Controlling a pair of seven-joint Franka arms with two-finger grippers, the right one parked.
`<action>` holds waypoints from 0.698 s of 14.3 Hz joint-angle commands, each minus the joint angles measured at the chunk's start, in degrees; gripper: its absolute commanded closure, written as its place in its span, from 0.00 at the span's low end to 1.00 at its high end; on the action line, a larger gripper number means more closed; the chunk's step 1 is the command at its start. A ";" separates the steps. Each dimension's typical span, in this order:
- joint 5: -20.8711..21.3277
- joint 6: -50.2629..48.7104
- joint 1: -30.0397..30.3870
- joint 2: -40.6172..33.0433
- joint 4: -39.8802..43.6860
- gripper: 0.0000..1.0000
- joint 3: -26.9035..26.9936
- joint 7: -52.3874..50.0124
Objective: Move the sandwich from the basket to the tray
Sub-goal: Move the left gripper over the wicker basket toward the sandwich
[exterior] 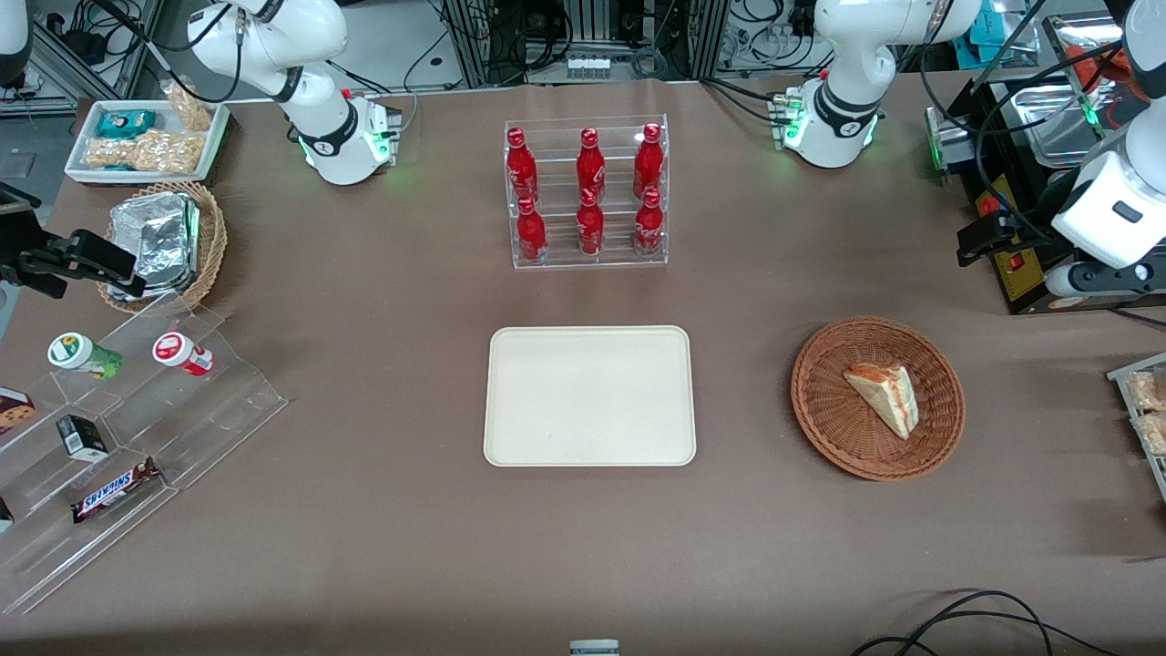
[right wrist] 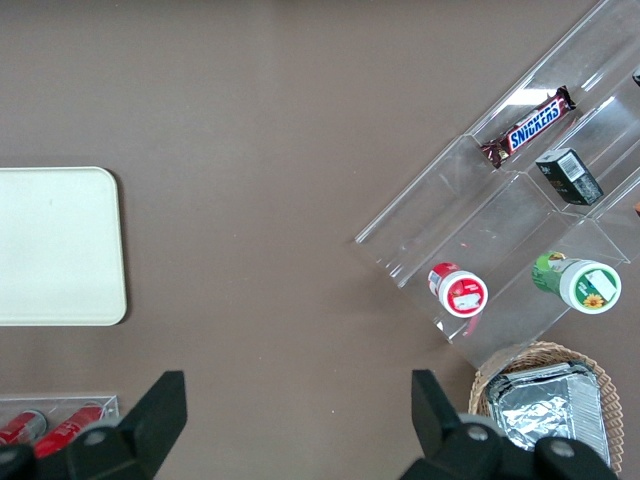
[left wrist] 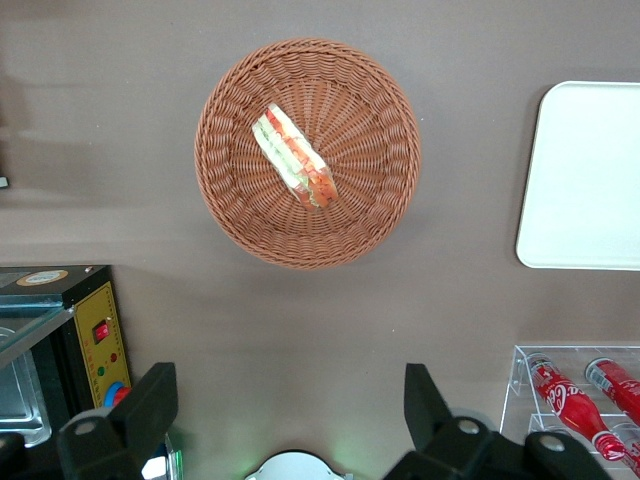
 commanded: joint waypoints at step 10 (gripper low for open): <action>0.34 -0.85 -0.39 2.20 -0.21 0.00 0.55 -0.13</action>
